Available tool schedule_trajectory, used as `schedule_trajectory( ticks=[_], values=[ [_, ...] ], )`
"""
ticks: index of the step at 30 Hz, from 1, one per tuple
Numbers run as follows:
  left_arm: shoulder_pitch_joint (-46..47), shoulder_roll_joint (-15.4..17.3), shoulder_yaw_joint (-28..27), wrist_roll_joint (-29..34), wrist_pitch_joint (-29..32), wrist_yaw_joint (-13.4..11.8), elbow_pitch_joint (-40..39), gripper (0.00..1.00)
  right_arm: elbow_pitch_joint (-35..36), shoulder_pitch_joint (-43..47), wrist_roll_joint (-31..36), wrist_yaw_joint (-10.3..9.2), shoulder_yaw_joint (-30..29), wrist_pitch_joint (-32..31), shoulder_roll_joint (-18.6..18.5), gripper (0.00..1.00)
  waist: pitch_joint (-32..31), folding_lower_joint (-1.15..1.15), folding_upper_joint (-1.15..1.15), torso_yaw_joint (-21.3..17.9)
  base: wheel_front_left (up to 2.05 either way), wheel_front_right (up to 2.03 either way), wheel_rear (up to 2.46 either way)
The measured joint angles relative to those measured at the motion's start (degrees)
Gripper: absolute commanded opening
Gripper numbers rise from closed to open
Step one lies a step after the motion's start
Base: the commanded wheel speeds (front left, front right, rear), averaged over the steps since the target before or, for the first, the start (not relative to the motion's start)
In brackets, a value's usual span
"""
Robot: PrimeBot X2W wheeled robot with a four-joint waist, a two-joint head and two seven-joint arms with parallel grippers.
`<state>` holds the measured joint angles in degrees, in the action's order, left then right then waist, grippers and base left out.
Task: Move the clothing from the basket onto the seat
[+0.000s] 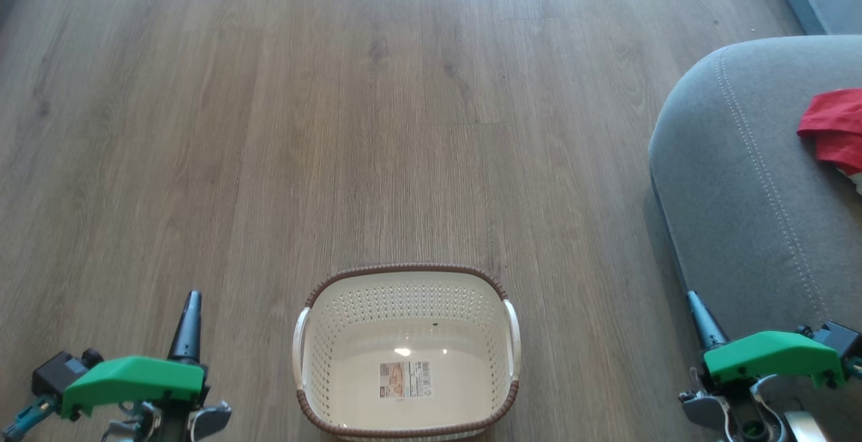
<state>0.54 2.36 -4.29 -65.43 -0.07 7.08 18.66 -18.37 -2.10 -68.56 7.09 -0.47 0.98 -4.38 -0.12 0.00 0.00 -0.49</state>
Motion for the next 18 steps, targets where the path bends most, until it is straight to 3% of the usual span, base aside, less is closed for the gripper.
schedule_trajectory(
  ticks=[18],
  values=[
    [1.0, 0.0, -0.1, -11.9, 2.6, 0.0, -1.1, 0.0, 1.0, -0.1, -10.9, 0.0, -3.0, -3.0, 0.3, 0.0, 0.1, 0.0, 0.0, 0.2, 0.0, 0.0, 0.0]
  ],
)
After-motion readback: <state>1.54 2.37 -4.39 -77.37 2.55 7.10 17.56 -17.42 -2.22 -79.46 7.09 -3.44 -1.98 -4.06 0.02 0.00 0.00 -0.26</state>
